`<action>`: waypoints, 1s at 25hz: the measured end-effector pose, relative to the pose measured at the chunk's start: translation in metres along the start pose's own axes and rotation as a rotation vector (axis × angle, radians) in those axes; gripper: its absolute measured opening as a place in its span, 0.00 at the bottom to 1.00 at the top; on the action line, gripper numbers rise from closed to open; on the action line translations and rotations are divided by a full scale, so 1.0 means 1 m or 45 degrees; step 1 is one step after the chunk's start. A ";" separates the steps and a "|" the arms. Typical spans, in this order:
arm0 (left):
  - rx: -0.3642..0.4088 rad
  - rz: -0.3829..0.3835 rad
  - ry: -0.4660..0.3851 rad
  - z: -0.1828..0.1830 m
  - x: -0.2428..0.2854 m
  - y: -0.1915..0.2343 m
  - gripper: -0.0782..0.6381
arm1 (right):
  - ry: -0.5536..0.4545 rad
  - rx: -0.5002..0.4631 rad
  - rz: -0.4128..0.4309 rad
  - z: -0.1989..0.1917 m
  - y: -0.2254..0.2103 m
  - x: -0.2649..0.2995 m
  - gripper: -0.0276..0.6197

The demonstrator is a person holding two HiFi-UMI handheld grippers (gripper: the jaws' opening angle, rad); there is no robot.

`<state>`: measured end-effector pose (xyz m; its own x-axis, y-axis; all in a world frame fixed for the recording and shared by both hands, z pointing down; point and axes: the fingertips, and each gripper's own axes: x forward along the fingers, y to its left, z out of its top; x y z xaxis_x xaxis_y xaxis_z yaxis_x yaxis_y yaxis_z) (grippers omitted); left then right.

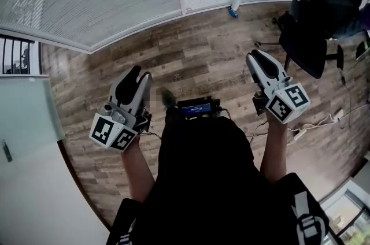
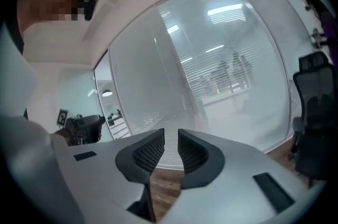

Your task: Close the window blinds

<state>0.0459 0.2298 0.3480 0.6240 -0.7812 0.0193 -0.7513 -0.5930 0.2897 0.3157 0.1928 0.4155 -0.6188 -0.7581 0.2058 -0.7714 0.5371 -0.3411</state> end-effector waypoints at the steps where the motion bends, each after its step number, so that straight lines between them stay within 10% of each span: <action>1: 0.006 0.019 0.010 -0.004 0.000 -0.012 0.31 | -0.021 0.076 0.023 -0.005 -0.010 -0.009 0.18; 9: 0.044 0.133 0.063 -0.019 -0.026 -0.078 0.31 | -0.067 0.244 0.249 -0.019 -0.001 -0.037 0.16; 25: -0.059 -0.014 -0.023 -0.046 -0.104 -0.130 0.31 | -0.064 0.209 0.110 -0.049 0.078 -0.142 0.14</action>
<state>0.0885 0.3973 0.3522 0.6277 -0.7784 -0.0011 -0.7336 -0.5920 0.3336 0.3358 0.3603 0.4046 -0.6702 -0.7317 0.1245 -0.6788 0.5363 -0.5016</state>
